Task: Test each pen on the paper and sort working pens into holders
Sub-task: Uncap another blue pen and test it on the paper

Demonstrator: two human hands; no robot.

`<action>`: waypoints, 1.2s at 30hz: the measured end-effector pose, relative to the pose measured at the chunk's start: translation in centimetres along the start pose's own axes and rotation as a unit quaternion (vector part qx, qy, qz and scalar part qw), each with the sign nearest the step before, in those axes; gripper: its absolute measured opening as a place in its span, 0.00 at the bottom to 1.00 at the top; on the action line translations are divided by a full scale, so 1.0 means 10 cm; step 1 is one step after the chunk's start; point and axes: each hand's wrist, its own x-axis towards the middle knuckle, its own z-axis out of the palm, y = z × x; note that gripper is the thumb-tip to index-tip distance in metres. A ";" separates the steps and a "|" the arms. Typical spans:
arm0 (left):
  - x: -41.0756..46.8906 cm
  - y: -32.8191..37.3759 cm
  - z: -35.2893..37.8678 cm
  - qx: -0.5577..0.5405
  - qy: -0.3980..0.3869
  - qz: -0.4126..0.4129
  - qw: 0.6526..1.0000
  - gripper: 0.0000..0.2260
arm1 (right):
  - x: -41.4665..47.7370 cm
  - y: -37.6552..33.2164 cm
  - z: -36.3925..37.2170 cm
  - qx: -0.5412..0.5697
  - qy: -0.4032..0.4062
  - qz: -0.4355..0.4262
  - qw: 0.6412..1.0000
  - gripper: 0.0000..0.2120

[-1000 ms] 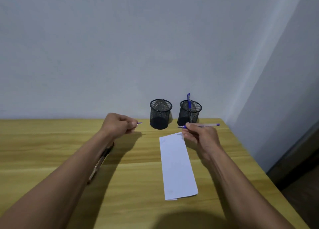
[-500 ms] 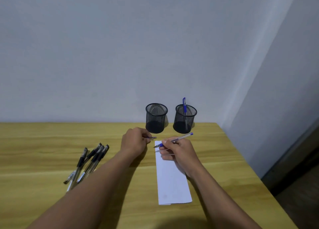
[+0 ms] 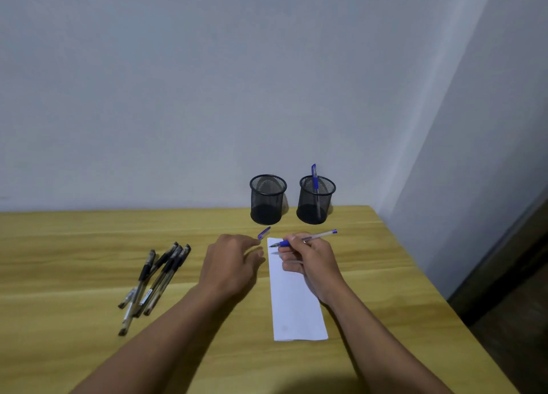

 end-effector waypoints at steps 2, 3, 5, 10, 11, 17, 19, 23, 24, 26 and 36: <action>-0.12 0.05 0.00 0.028 -0.027 0.012 0.999 0.16 | -0.02 0.01 0.01 0.021 0.020 0.005 1.000 0.09; -0.17 0.09 0.00 0.040 -0.037 0.018 0.998 0.17 | -0.02 0.01 0.02 0.032 0.027 0.008 0.999 0.09; -0.22 0.15 -0.01 0.059 -0.057 0.024 0.996 0.17 | -0.04 0.01 0.02 0.035 0.035 0.011 0.999 0.08; -0.25 0.22 0.00 0.085 -0.102 0.005 0.991 0.21 | -0.02 0.01 -0.02 -0.089 0.030 -0.017 0.995 0.06; -0.26 0.21 0.01 0.091 -0.110 0.002 0.990 0.22 | -0.02 0.02 -0.03 -0.125 0.025 -0.032 0.991 0.06; -0.37 0.21 0.06 0.096 -0.122 -0.012 0.988 0.22 | 0.01 0.13 -0.01 -0.247 0.045 -0.077 0.965 0.05; -0.39 0.21 0.07 0.096 -0.123 -0.014 0.988 0.22 | 0.02 0.15 0.00 -0.263 0.055 -0.082 0.960 0.05; -0.40 0.19 0.08 0.092 -0.117 -0.016 0.989 0.22 | -0.01 0.15 0.00 -0.285 0.060 -0.091 0.952 0.06; -0.40 0.18 0.08 0.092 -0.116 -0.017 0.989 0.23 | -0.01 0.15 0.00 -0.289 0.059 -0.093 0.951 0.06; -0.40 0.18 0.09 0.092 -0.118 -0.019 0.989 0.23 | -0.02 0.14 0.00 -0.299 0.063 -0.098 0.947 0.06; -0.34 0.22 0.03 0.089 -0.140 -0.031 0.986 0.23 | -0.02 0.16 -0.02 -0.338 0.060 -0.106 0.933 0.07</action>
